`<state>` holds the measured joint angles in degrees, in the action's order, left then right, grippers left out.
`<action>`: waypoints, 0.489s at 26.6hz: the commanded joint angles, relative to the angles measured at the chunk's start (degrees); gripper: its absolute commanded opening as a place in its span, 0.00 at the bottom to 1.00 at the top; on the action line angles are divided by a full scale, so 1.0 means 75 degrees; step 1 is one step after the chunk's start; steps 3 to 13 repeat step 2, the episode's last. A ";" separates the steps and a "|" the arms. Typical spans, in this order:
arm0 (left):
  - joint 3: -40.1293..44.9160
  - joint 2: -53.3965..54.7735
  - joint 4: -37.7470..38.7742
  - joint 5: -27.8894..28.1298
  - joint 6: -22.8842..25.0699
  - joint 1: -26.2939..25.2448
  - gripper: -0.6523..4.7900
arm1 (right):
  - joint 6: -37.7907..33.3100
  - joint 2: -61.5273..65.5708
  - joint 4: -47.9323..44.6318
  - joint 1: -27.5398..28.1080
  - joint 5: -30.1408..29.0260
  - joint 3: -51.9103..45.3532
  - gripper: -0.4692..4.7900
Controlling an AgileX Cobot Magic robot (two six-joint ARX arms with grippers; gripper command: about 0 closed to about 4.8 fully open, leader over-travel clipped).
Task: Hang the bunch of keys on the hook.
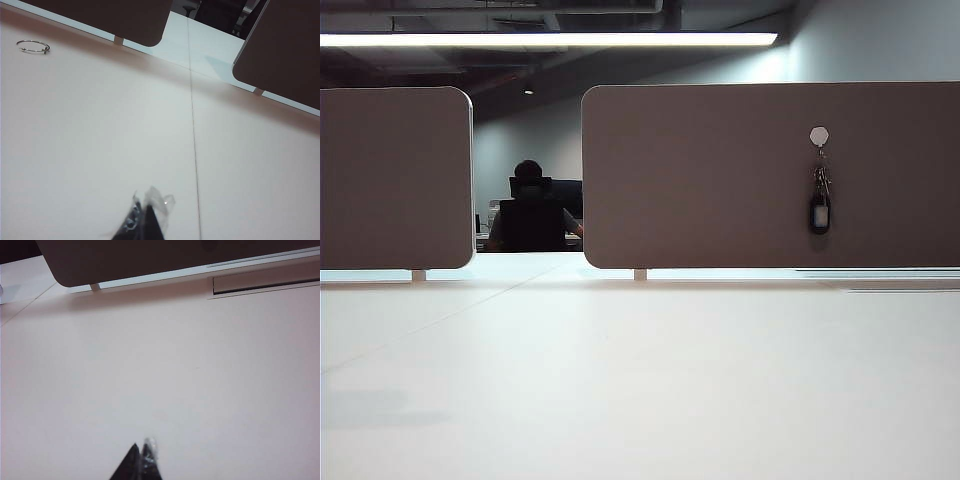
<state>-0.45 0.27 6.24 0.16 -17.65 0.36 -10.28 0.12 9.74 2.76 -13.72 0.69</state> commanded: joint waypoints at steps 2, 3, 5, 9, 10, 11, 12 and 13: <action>0.0000 0.0006 -0.0079 -0.0023 0.0012 -0.0009 0.12 | -0.0029 0.0000 -0.0076 -0.0003 -0.0020 -0.0012 0.11; 0.0000 0.0006 -0.0079 -0.0023 0.0012 -0.0009 0.12 | -0.0029 0.0000 -0.0076 -0.0003 -0.0020 -0.0012 0.11; 0.0000 0.0006 -0.0079 -0.0023 0.0012 -0.0009 0.12 | -0.0029 0.0000 -0.0076 -0.0003 -0.0020 -0.0012 0.11; 0.0000 0.0006 -0.0079 -0.0023 0.0012 -0.0009 0.12 | -0.0029 0.0000 -0.0076 -0.0003 -0.0020 -0.0012 0.11; 0.0000 0.0006 -0.0079 -0.0023 0.0012 -0.0009 0.12 | -0.0029 0.0000 -0.0076 -0.0003 -0.0020 -0.0012 0.11; 0.0000 0.0006 -0.0079 -0.0023 0.0012 -0.0009 0.12 | -0.0029 0.0000 -0.0076 -0.0003 -0.0020 -0.0012 0.11; 0.0000 0.0006 -0.0079 -0.0023 0.0012 -0.0009 0.12 | -0.0029 0.0000 -0.0076 -0.0003 -0.0020 -0.0012 0.11; 0.0000 0.0006 -0.0079 -0.0023 0.0012 -0.0009 0.12 | -0.0029 0.0000 -0.0076 -0.0003 -0.0020 -0.0012 0.11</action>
